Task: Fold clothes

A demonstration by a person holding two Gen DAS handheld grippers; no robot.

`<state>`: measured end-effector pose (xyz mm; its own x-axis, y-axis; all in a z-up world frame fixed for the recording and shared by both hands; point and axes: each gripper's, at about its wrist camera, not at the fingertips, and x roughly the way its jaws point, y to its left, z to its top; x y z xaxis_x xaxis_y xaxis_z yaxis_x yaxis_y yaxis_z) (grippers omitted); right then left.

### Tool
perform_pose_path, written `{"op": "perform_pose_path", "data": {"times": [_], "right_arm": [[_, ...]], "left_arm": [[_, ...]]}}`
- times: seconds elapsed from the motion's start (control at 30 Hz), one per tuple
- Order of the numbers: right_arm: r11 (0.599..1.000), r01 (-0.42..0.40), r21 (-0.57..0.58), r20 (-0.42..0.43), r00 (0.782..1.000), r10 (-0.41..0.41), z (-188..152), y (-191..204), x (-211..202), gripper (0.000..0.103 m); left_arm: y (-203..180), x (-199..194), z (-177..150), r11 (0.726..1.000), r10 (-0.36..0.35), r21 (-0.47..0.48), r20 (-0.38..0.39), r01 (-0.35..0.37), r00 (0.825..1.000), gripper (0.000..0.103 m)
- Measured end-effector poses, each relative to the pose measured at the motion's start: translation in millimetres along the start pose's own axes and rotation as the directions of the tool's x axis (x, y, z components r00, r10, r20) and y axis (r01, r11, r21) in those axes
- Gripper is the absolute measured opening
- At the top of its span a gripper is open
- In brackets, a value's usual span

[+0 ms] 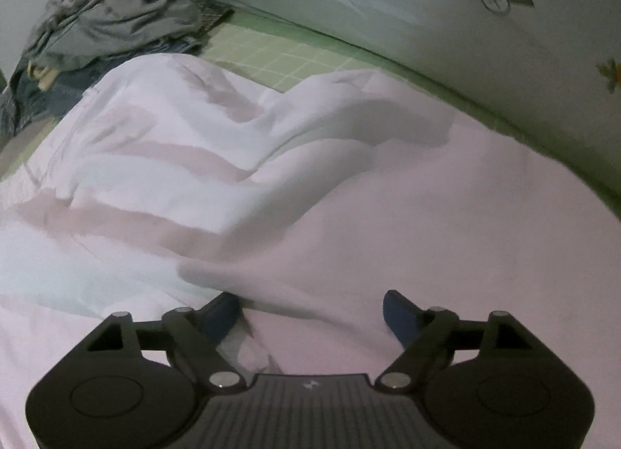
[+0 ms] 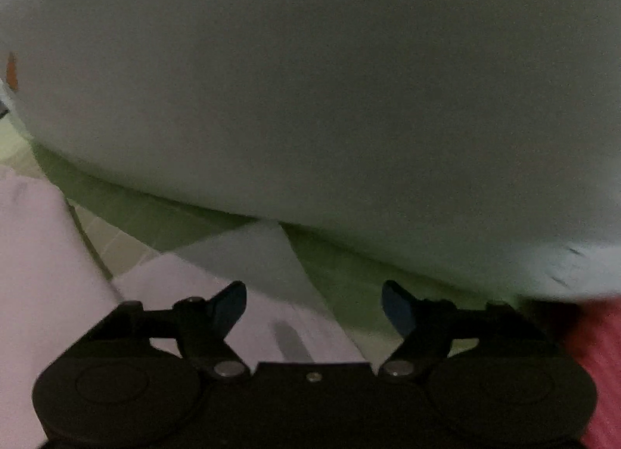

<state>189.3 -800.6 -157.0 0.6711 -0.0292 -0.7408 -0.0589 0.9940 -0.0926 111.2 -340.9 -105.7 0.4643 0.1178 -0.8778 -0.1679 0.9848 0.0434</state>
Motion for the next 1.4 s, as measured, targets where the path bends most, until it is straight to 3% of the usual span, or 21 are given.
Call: {"op": "perform_pose_path", "data": {"times": [0.17,0.2,0.23,0.27,0.3,0.37,0.43,0.5,0.6,0.63,0.67,0.73,0.77,0.87,0.93,1.03,1.1,1.2,1.27,1.4], "right_arm": [[0.996,-0.086,-0.005,-0.043,0.995,0.085,6,2,35,0.079],[0.995,-0.099,-0.011,-0.046,0.994,0.099,6,4,38,0.068],[0.991,-0.133,-0.006,-0.041,0.99,0.133,6,3,39,0.048],[0.99,-0.144,0.003,-0.039,0.989,0.144,7,3,38,0.037],[0.991,-0.132,0.007,-0.048,0.99,0.132,10,3,38,0.013],[0.995,-0.102,0.025,-0.057,0.993,0.103,12,-1,36,0.011],[0.999,0.024,0.045,-0.037,0.999,-0.022,9,-13,32,0.009],[0.97,0.161,0.185,-0.038,0.987,-0.156,6,-46,28,0.009],[0.851,0.349,0.393,-0.076,0.935,-0.348,2,-98,22,0.009],[0.836,0.394,0.382,-0.089,0.916,-0.391,3,-102,22,0.009],[0.824,0.438,0.36,-0.101,0.896,-0.432,4,-104,22,0.012],[0.831,0.484,0.272,-0.118,0.874,-0.471,4,-97,19,0.053],[0.833,0.505,0.226,-0.124,0.863,-0.489,4,-92,17,0.058],[0.88,0.418,0.226,-0.066,0.908,-0.415,-7,-70,-9,0.066],[0.899,0.36,0.25,-0.062,0.932,-0.357,-27,-46,-28,0.083],[0.918,0.271,0.289,-0.055,0.962,-0.267,-59,-9,-56,0.086],[0.935,0.219,0.279,-0.108,0.975,-0.196,-92,19,-67,0.086],[0.928,0.244,0.282,-0.154,0.966,-0.207,-127,54,-91,0.083],[0.911,0.239,0.336,-0.111,0.971,-0.213,-140,64,-129,0.084],[0.911,0.214,0.354,0.009,0.973,-0.232,-157,81,-196,0.103]], "left_arm": [[-1,1,0,0.999,0.011,0.03,-0.015,-0.011,1.0,0.086],[0,2,1,0.999,0.01,0.03,-0.017,-0.01,1.0,0.086],[0,2,1,0.999,0.01,0.031,-0.019,-0.009,1.0,0.086],[-2,3,1,0.999,0.013,0.033,-0.02,-0.012,1.0,0.086],[-3,4,2,0.999,0.016,0.035,-0.021,-0.016,1.0,0.087],[-4,4,3,0.999,0.024,0.031,-0.019,-0.023,1.0,0.087],[-3,2,4,1.0,0.02,0.021,-0.015,-0.02,1.0,0.087],[3,-1,5,1.0,-0.003,0.002,-0.015,0.003,1.0,0.087],[10,-4,6,0.998,-0.062,-0.024,-0.017,0.062,0.998,0.087],[11,-4,6,0.998,-0.062,-0.029,-0.016,0.061,0.998,0.087],[12,-5,7,0.998,-0.062,-0.034,-0.015,0.061,0.998,0.087],[13,-6,8,0.997,-0.064,-0.044,-0.012,0.063,0.998,0.087],[13,-7,7,0.997,-0.066,-0.047,-0.01,0.066,0.998,0.087],[13,-11,5,0.996,-0.072,-0.051,-0.002,0.072,0.997,0.087],[16,-15,3,0.995,-0.083,-0.053,0.0,0.083,0.997,0.087],[18,-24,0,0.993,-0.109,-0.052,0.008,0.109,0.994,0.087],[20,-36,-3,0.99,-0.132,-0.043,0.024,0.133,0.991,0.087],[26,-65,-11,0.986,-0.165,-0.013,0.074,0.166,0.984,0.087],[30,-84,-19,0.982,-0.186,0.01,0.107,0.186,0.977,0.087],[47,-115,-45,0.976,-0.218,0.057,0.145,0.212,0.965,0.087]]}}
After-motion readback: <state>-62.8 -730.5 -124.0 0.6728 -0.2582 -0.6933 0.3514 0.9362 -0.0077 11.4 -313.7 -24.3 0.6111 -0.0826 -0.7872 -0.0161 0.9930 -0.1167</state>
